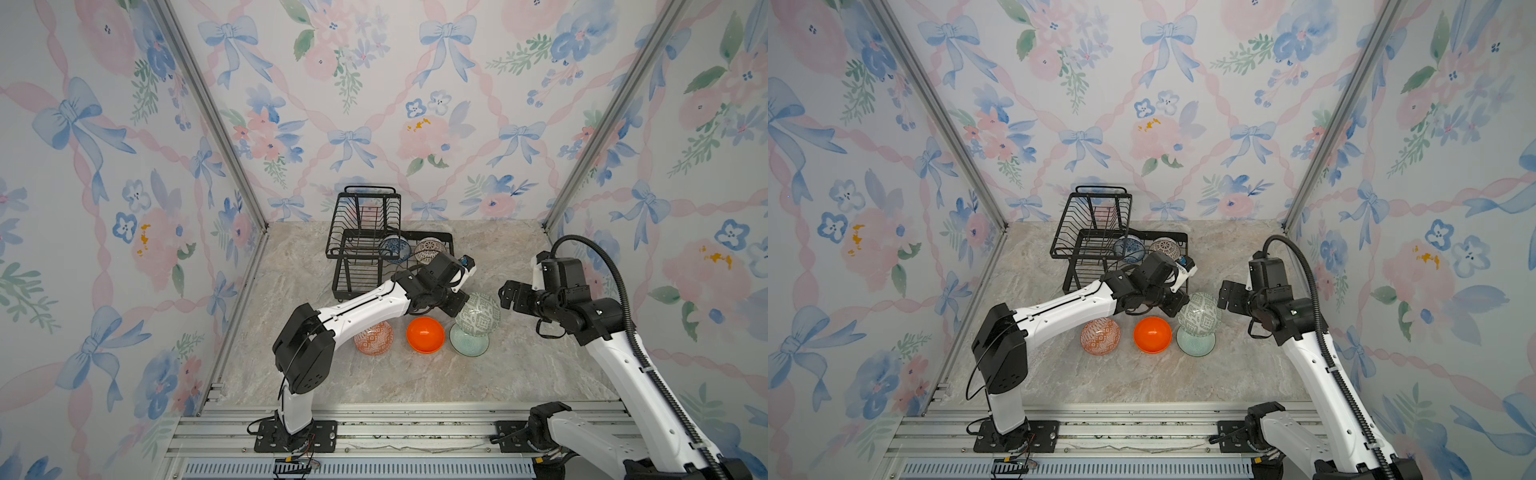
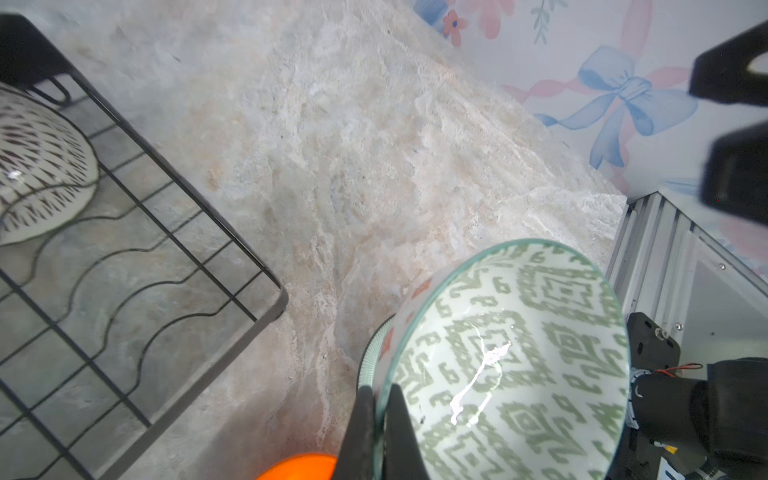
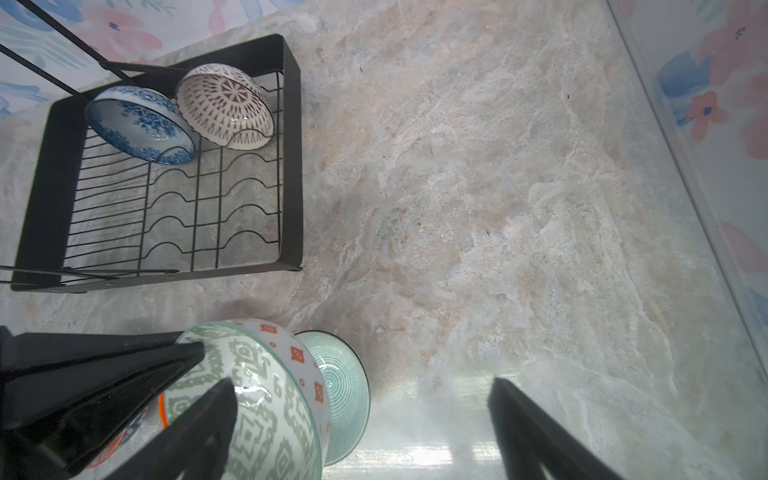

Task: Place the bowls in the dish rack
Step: 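Lift the green bowl toward the rack while the right gripper approaches it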

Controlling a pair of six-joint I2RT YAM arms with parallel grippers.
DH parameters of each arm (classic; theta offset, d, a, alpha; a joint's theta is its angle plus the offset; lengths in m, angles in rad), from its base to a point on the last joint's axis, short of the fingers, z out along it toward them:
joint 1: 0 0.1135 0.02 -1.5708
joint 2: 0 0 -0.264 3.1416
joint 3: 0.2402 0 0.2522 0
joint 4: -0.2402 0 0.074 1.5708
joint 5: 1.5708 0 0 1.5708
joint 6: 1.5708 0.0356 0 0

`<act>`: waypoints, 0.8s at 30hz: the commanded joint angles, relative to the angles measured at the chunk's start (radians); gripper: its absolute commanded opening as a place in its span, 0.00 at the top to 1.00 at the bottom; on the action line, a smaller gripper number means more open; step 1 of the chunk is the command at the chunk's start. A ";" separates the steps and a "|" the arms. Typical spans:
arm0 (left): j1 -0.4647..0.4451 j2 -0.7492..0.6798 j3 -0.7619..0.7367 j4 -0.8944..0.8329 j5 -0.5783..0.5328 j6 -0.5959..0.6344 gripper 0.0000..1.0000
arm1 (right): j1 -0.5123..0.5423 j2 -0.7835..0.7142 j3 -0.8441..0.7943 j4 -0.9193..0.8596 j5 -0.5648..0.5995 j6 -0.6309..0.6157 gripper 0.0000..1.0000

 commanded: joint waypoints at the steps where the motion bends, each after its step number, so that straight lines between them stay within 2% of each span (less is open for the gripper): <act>1: 0.023 -0.064 0.039 0.005 -0.078 0.032 1.00 | -0.008 -0.027 0.072 -0.039 -0.059 -0.011 0.03; 9: 0.102 -0.127 0.076 -0.003 -0.202 0.065 1.00 | 0.036 -0.014 0.135 0.024 -0.137 0.023 0.03; 17: 0.159 -0.127 0.159 -0.002 -0.201 0.087 1.00 | 0.207 0.175 0.233 0.117 -0.018 0.057 0.02; 20: 0.167 -0.124 0.183 0.000 -0.191 0.088 1.00 | 0.228 0.241 0.271 0.146 0.018 0.078 0.00; 24: 0.174 -0.123 0.207 0.002 -0.151 0.079 1.00 | 0.238 0.312 0.314 0.179 0.035 0.091 0.07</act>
